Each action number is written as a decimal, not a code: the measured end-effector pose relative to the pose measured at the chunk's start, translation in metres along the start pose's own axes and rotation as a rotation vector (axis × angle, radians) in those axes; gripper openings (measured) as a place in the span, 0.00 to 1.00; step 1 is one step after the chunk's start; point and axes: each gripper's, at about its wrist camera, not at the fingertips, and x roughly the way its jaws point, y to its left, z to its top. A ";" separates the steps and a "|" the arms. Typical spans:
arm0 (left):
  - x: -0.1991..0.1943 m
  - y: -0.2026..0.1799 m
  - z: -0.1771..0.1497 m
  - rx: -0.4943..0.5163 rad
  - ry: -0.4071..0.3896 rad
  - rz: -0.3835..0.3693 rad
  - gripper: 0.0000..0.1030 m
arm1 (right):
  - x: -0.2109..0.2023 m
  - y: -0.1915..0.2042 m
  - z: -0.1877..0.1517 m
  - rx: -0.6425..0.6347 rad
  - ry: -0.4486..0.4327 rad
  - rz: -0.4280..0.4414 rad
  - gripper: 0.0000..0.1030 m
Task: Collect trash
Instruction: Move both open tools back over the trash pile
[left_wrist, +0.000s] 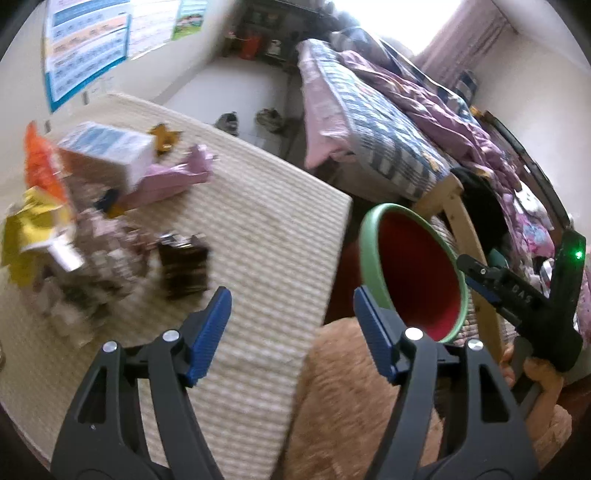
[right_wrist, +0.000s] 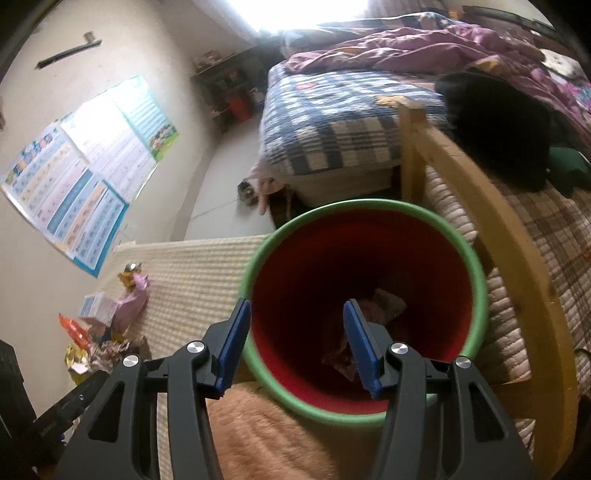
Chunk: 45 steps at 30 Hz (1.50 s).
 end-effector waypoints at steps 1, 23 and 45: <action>-0.005 0.007 -0.002 -0.011 -0.005 0.007 0.64 | 0.001 0.006 -0.002 -0.009 0.006 0.006 0.50; -0.065 0.112 -0.047 -0.210 -0.080 0.165 0.65 | 0.060 0.221 -0.044 -0.413 0.221 0.260 0.61; -0.078 0.138 -0.056 -0.302 -0.100 0.186 0.69 | 0.108 0.277 -0.085 -0.554 0.363 0.281 0.33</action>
